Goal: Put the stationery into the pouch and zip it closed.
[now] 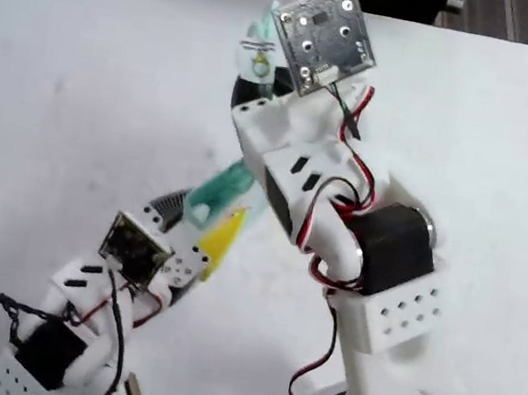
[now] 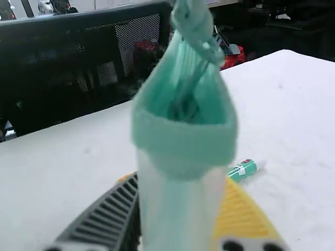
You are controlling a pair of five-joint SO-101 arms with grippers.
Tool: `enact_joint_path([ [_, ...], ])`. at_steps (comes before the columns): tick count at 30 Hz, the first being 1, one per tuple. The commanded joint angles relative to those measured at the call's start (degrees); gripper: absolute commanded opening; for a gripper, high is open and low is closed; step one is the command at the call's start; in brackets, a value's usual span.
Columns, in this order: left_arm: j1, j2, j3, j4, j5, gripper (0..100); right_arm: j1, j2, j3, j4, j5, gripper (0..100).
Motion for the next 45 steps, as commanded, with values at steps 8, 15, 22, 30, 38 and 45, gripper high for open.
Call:
enact_joint_path([
  [8,0.8,0.4,-2.8,-1.8,2.4,2,-2.9,-1.3,-0.8,-5.0,1.0,1.6],
  [15,2.2,0.4,-2.6,-1.8,2.4,2,-0.6,0.3,1.8,-13.9,1.3,1.6],
  [22,5.6,0.4,-5.0,3.6,-0.5,2,8.6,3.9,4.7,-19.3,1.3,1.6],
  [30,5.8,0.4,-6.9,6.1,-2.6,2,16.7,5.1,4.9,-19.5,1.4,1.6],
  [38,5.7,0.4,-6.9,6.2,-2.6,2,20.6,5.1,5.5,-21.0,1.4,1.6],
  [45,5.6,0.4,-6.9,6.2,-2.6,2,22.2,5.1,11.4,-28.0,2.4,1.5],
])
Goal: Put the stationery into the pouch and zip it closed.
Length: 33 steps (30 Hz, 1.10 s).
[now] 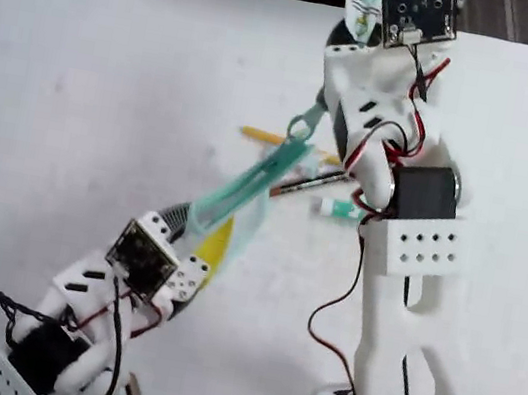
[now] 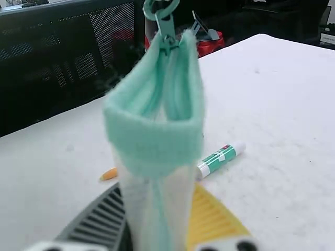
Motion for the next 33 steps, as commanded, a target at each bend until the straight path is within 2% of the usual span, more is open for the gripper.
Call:
enact_joint_path([
  [1,1.0,-0.6,-2.8,0.4,-0.7,2,2.1,-0.3,0.7,-4.3,3.3,1.5],
  [5,0.9,-0.6,-2.8,0.4,-0.7,2,2.2,-0.3,1.7,-6.0,6.9,1.5],
  [19,0.8,-0.6,-3.0,1.5,-0.8,2,5.1,1.2,1.5,-7.5,6.9,1.5],
  [23,0.8,-0.6,-2.8,1.2,-0.9,2,1.4,-0.5,1.2,-0.8,6.9,5.1],
  [28,0.8,-0.6,-2.8,1.1,-0.9,2,-7.5,-8.5,1.2,14.5,6.9,36.4],
  [33,0.8,-0.6,-2.8,1.1,-0.9,2,-14.3,-18.2,1.1,26.2,7.1,31.3],
])
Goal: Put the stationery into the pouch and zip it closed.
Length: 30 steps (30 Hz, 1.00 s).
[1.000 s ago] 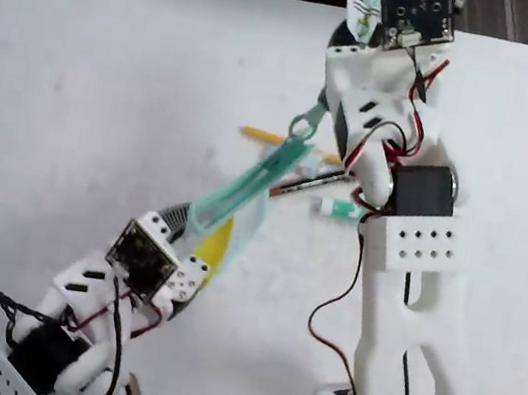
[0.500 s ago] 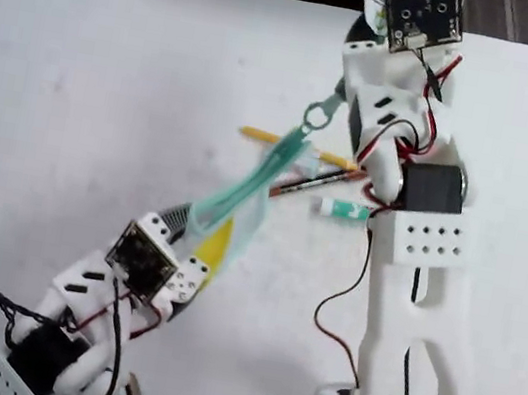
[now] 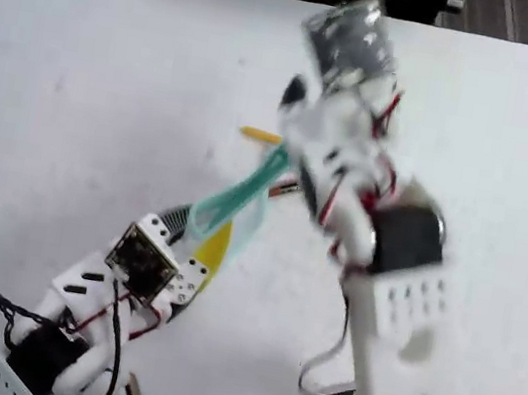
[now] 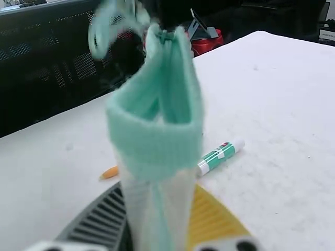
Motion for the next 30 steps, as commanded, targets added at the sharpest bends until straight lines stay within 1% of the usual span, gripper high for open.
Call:
enact_joint_path([
  [1,0.7,0.3,-2.8,-0.2,-0.3,2,-2.5,-8.2,-1.1,6.5,0.8,30.3],
  [4,0.7,0.3,-2.8,-0.2,-0.2,2,-1.1,-14.2,-1.1,8.4,0.7,28.0],
  [7,0.7,0.3,-2.8,-0.2,-0.3,2,2.9,-19.6,-1.1,8.9,0.7,23.6],
  [10,0.2,0.3,-3.5,0.2,-0.4,2,7.6,-21.8,-0.4,9.1,0.7,18.3],
  [13,-4.0,0.3,-5.6,0.3,0.0,2,11.8,-20.5,2.6,8.8,0.7,15.8],
  [18,-14.6,0.3,-8.7,0.3,0.1,2,17.3,-12.4,10.2,4.5,1.8,15.6],
  [21,-19.5,0.3,-9.2,0.2,0.1,2,17.2,-4.5,11.5,2.8,9.5,15.6],
  [26,-25.8,0.3,-9.4,0.3,0.4,2,12.3,8.9,11.7,2.8,25.9,15.5],
  [30,-31.3,0.3,-9.3,0.3,6.9,2,7.3,18.8,11.5,2.6,37.5,15.5],
])
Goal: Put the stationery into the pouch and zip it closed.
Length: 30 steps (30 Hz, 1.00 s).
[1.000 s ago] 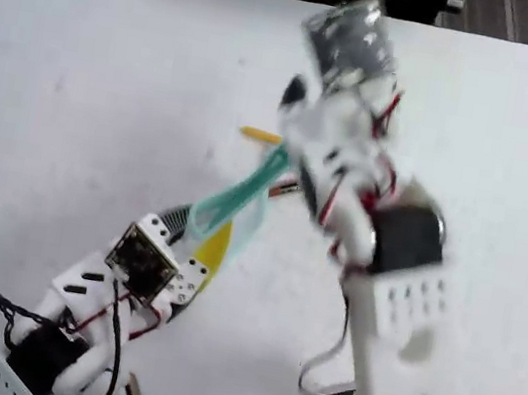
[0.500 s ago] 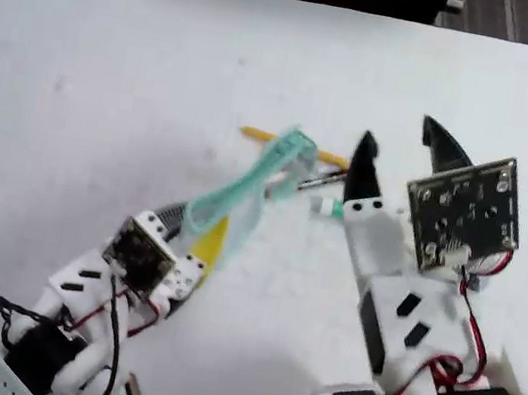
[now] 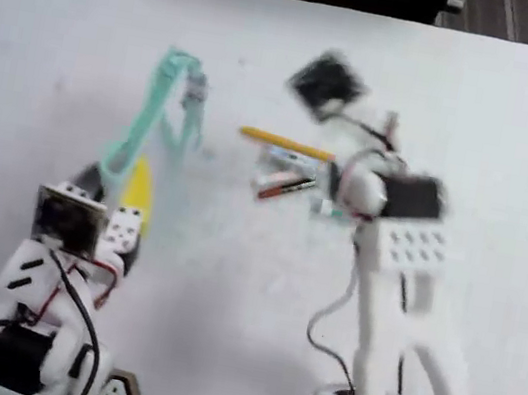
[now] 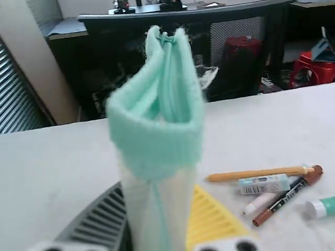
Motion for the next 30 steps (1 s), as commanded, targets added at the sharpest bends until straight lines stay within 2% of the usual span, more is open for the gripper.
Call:
enact_joint_path([
  [1,-5.3,-0.7,-3.5,0.0,5.2,2,-4.1,7.2,-0.8,-1.7,10.7,15.5],
  [5,-7.3,-0.7,-3.2,0.2,7.5,2,-6.2,15.4,-0.7,-7.3,16.5,15.5],
  [16,-4.6,-0.7,-0.9,-0.2,7.5,2,-5.4,29.8,-0.8,-19.6,22.9,15.5],
  [30,-3.1,-0.7,-0.8,0.1,7.5,2,-3.7,40.2,-4.1,-21.3,25.7,15.5],
])
